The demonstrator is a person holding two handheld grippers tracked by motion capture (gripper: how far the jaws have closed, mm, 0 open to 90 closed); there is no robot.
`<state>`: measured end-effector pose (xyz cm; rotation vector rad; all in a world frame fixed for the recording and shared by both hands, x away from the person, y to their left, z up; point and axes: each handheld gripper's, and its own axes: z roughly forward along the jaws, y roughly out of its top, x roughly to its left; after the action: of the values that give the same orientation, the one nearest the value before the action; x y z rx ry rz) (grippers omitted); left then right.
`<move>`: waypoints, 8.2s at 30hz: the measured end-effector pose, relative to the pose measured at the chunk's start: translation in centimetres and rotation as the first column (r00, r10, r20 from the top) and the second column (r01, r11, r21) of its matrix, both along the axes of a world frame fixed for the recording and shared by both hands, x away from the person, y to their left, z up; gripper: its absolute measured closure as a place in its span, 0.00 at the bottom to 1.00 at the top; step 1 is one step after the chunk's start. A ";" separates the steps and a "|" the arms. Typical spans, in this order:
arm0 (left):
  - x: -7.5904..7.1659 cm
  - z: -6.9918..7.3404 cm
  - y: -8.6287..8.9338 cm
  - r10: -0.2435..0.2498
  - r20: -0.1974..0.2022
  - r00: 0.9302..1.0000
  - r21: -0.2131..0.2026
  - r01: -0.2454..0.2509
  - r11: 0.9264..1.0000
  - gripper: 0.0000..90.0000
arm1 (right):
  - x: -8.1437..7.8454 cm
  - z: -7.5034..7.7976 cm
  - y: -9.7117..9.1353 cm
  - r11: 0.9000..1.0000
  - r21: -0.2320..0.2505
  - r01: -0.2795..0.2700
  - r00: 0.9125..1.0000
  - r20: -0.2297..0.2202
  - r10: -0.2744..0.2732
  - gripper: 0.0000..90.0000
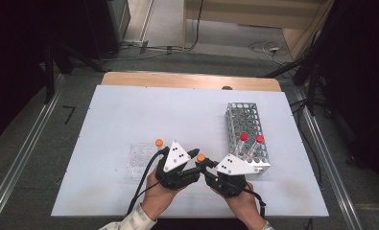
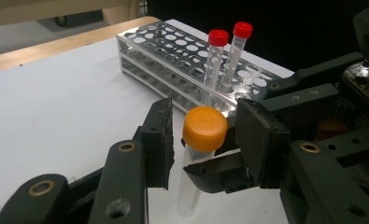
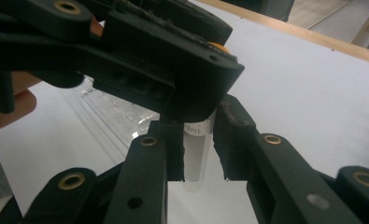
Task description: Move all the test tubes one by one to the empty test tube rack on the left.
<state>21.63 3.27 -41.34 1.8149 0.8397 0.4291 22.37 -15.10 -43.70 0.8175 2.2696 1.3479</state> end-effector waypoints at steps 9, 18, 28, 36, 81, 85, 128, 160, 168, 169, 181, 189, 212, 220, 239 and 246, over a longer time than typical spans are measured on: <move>-0.1 0.0 0.0 0.003 0.012 1.000 0.004 -0.003 1.000 0.77 | -0.2 0.2 0.1 1.000 0.010 -0.011 1.000 -0.001 0.011 0.79; -0.5 1.5 1.2 0.015 0.037 0.999 -0.031 -0.014 0.999 0.78 | -0.2 0.6 -0.2 0.998 0.022 -0.063 0.997 -0.031 0.064 0.53; -0.7 3.8 5.3 0.084 0.032 0.996 -0.059 -0.082 0.995 0.78 | -0.1 0.9 -1.5 0.998 0.036 -0.044 0.999 -0.030 0.045 0.49; -0.5 4.1 9.2 0.189 0.036 0.981 -0.053 -0.187 0.981 0.78 | -0.1 0.9 -2.2 0.999 0.037 -0.028 0.999 -0.033 0.030 0.49; 2.1 -0.1 11.0 0.320 -0.020 0.947 -0.010 -0.320 0.947 0.46 | 0.5 0.9 -6.0 0.996 0.031 0.089 0.996 -0.023 -0.089 0.45; 2.1 0.1 10.9 0.313 -0.031 0.949 -0.017 -0.314 0.949 0.39 | 0.7 0.9 -8.0 0.988 0.034 0.149 0.989 -0.017 -0.149 0.45; 2.0 0.3 10.6 0.319 -0.025 0.947 -0.010 -0.320 0.947 0.31 | 6.0 -1.5 -12.5 0.899 -0.005 0.438 0.899 -0.022 -0.438 0.67; 1.7 0.7 10.3 0.316 -0.011 0.949 -0.019 -0.316 0.949 0.29 | 3.5 3.7 -13.5 0.909 0.110 0.402 0.910 0.059 -0.409 0.79; 1.5 0.8 10.2 0.313 -0.009 0.950 -0.021 -0.313 0.950 0.29 | 2.9 3.9 -13.3 0.921 0.115 0.372 0.925 0.038 -0.378 0.79; 1.5 0.8 10.2 0.312 -0.009 0.950 -0.022 -0.312 0.950 0.29 | 2.9 3.9 -13.2 0.923 0.114 0.369 0.926 0.038 -0.375 0.79; 1.4 0.8 9.9 0.303 -0.009 0.953 -0.020 -0.303 0.953 0.29 | 2.0 4.1 -11.4 0.948 0.105 0.301 0.951 0.040 -0.307 0.79; 1.3 0.9 9.7 0.293 -0.006 0.956 -0.020 -0.293 0.956 0.29 | 1.7 3.7 -9.8 0.963 0.103 0.247 0.968 0.024 -0.251 0.79; 0.6 1.2 7.5 0.221 0.007 0.975 -0.017 -0.221 0.975 0.29 | 0.8 0.9 -3.5 0.996 0.021 0.085 0.996 -0.014 -0.085 0.79; 0.4 0.6 5.2 0.156 0.000 0.988 -0.003 -0.156 0.988 0.29 | 0.8 0.0 -1.6 0.999 -0.005 0.049 0.999 -0.021 -0.049 0.79; 0.4 -0.2 1.3 -0.003 -0.019 1.000 0.001 0.003 1.000 0.52 | 0.5 -0.5 0.8 1.000 -0.015 -0.006 0.999 -0.034 0.005 0.79; 0.5 -0.4 1.1 -0.025 -0.026 0.999 0.000 0.025 1.000 0.65 | 0.3 -0.5 0.8 1.000 -0.020 -0.014 0.999 -0.030 0.013 0.79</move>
<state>22.11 4.36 -41.70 1.8328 0.8340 0.3910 22.72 -14.25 -44.19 0.8229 2.3116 1.3253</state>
